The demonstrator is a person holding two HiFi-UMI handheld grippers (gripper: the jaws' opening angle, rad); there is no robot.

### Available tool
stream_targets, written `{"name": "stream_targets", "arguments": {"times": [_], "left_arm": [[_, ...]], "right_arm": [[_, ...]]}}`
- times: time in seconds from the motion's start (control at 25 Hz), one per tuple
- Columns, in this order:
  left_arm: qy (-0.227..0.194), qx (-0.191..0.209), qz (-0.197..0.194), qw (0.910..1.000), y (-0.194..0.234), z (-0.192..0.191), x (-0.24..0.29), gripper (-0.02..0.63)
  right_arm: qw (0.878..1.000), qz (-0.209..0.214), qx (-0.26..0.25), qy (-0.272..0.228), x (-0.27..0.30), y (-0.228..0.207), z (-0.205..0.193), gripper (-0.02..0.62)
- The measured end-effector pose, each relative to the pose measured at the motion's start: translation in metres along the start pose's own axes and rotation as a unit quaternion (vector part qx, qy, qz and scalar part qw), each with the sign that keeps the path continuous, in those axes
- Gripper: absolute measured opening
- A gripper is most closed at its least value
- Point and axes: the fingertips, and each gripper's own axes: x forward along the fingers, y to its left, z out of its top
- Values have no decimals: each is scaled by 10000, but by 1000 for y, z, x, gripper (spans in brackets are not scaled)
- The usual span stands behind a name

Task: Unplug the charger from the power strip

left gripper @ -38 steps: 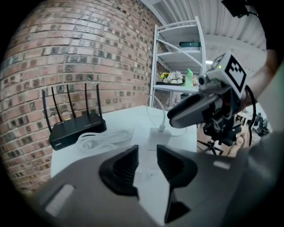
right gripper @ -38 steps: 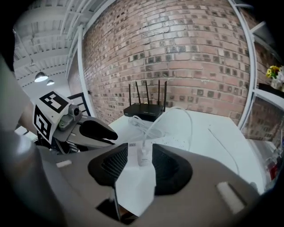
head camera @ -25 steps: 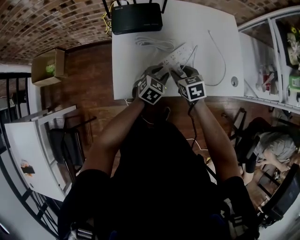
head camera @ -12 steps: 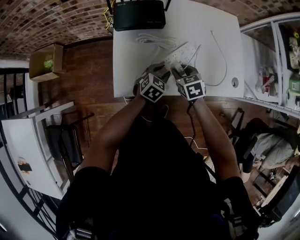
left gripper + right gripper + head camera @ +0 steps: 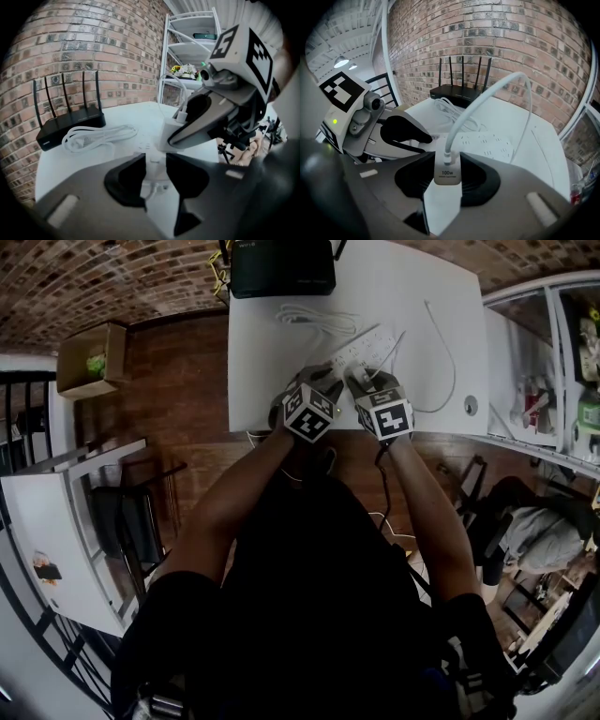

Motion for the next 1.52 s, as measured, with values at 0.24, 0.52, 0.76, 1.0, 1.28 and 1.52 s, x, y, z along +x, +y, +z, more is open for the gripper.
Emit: {"name": "stream_targets", "arguments": {"times": [0.24,0.52,0.76,1.0,1.28,1.52], "left_arm": [[40,23,67,10000,2,-1,0,120],[105,-85,107,9999,2,-2,-1,117],[208,157,103,9996,-4,-1,0,166],[346,132,145,9992,-4,-2,1,166],[448,114,110,9989,-4,-3,2,166],[419,98,138,9990,-4,-2,3,166]], "right_arm": [[10000,-13,45,44,-2,2,-2,141],[9998,72,167,80,-2,3,-4,140],[9999,54,118,3,-3,5,-1,140],[9996,134,222,-101,-6,6,7,140],[9998,19,-139,-102,-8,11,11,140],[9997,63,168,-161,-6,4,3,138]]}}
